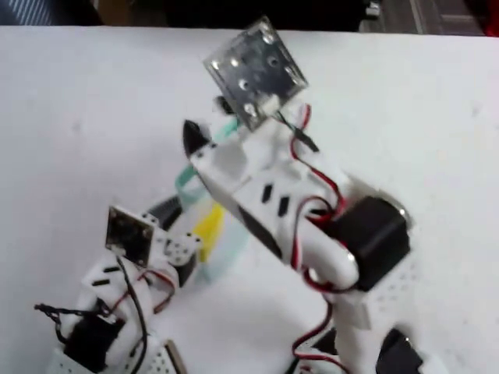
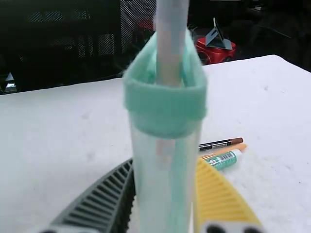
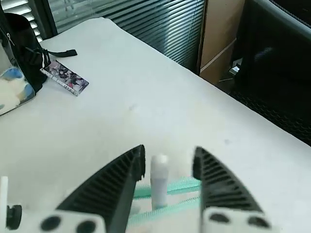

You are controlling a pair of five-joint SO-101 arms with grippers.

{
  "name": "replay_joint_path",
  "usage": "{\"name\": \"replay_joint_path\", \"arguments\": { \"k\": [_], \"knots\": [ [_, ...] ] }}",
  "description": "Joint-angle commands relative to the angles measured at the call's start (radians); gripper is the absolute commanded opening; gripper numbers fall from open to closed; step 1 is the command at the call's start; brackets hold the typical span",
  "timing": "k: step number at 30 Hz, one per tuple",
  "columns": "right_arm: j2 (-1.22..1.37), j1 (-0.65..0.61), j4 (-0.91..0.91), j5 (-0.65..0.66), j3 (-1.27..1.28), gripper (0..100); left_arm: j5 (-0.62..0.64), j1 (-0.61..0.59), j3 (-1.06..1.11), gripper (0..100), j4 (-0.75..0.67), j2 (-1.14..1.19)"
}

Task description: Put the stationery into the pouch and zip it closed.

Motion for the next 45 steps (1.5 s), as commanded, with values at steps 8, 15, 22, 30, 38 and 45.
{"name": "replay_joint_path", "arguments": {
  "k": [8,15,22,30,38,45],
  "knots": [
    [-0.039,-0.002,0.002,0.018,-0.003,25.2,-0.005,-0.010,-0.008,18,0.003,0.001],
    [-0.012,0.191,-0.065,0.068,0.020,25.2,-0.048,-0.010,-0.009,3,-0.012,0.001],
    [0.225,0.407,-0.091,0.328,0.184,17.8,0.035,-0.220,-0.014,2,-0.044,0.001],
    [0.570,0.424,-0.133,0.614,0.305,9.9,0.193,-0.469,-0.012,2,-0.075,0.001],
    [0.817,0.475,-0.217,0.727,0.245,17.6,0.193,-0.467,-0.012,2,-0.075,0.001],
    [0.944,0.536,-0.219,0.781,0.155,17.6,0.193,-0.429,-0.008,3,-0.075,0.001]
  ]
}}
